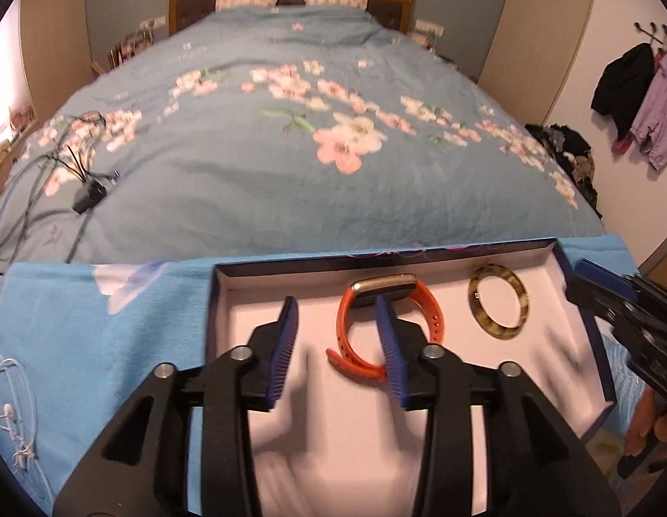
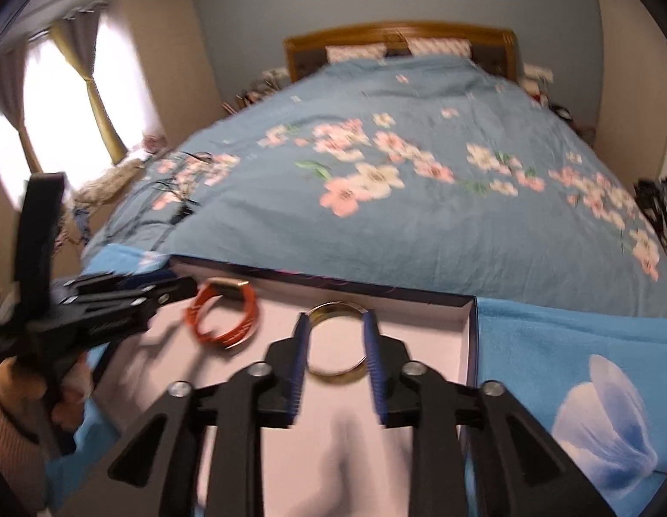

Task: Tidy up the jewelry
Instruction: 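Carry the watch band and bangle into the box and open both tools, then grasp the clear crystal bracelet with the right tool while the left tool approaches the pink charm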

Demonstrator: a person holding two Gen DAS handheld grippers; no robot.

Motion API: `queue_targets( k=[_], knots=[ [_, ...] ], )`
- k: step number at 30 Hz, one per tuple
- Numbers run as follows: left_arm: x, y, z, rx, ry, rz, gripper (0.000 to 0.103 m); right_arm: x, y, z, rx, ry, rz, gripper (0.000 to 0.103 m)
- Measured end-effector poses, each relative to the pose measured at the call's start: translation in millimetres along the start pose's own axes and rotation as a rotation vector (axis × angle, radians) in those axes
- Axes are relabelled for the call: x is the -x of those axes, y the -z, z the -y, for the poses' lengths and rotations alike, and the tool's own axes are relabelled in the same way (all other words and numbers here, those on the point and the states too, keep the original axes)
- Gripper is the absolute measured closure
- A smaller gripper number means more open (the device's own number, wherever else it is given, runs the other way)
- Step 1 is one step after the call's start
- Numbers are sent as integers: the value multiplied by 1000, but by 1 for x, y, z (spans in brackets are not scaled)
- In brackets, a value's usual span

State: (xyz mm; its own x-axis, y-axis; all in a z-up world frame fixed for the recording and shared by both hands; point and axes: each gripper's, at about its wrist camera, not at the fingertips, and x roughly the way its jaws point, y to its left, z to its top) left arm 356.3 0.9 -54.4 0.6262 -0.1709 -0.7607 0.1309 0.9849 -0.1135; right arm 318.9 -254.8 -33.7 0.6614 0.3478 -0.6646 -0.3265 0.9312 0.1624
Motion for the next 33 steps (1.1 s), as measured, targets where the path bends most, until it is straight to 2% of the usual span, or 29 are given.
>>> queue_targets(
  k=[2, 3, 5, 8, 13, 18, 22, 31, 33],
  knots=[
    [22, 7, 2, -28, -16, 59, 51, 26, 11, -8, 40, -31, 35, 67],
    [36, 12, 3, -45, -27, 96, 44, 38, 18, -12, 59, -39, 48, 59],
    [61, 22, 5, -77, -40, 148, 42, 57, 33, -18, 91, -62, 62, 55],
    [100, 50, 11, -149, -45, 216, 38, 79, 64, -24, 130, -85, 48, 55],
    [145, 97, 17, -228, -40, 269, 35, 88, 110, -34, 181, -90, -14, 55],
    [168, 138, 18, -252, -16, 272, 35, 92, 137, -38, 165, -116, -38, 55],
    [172, 166, 18, -273, -18, 250, 35, 90, 144, -43, 178, -107, -53, 55],
    [163, 194, 14, -248, -11, 201, 33, 78, 155, -53, 208, -89, -91, 55],
    [161, 199, 15, -248, -14, 192, 33, 78, 156, -52, 204, -93, -91, 58]
  ],
)
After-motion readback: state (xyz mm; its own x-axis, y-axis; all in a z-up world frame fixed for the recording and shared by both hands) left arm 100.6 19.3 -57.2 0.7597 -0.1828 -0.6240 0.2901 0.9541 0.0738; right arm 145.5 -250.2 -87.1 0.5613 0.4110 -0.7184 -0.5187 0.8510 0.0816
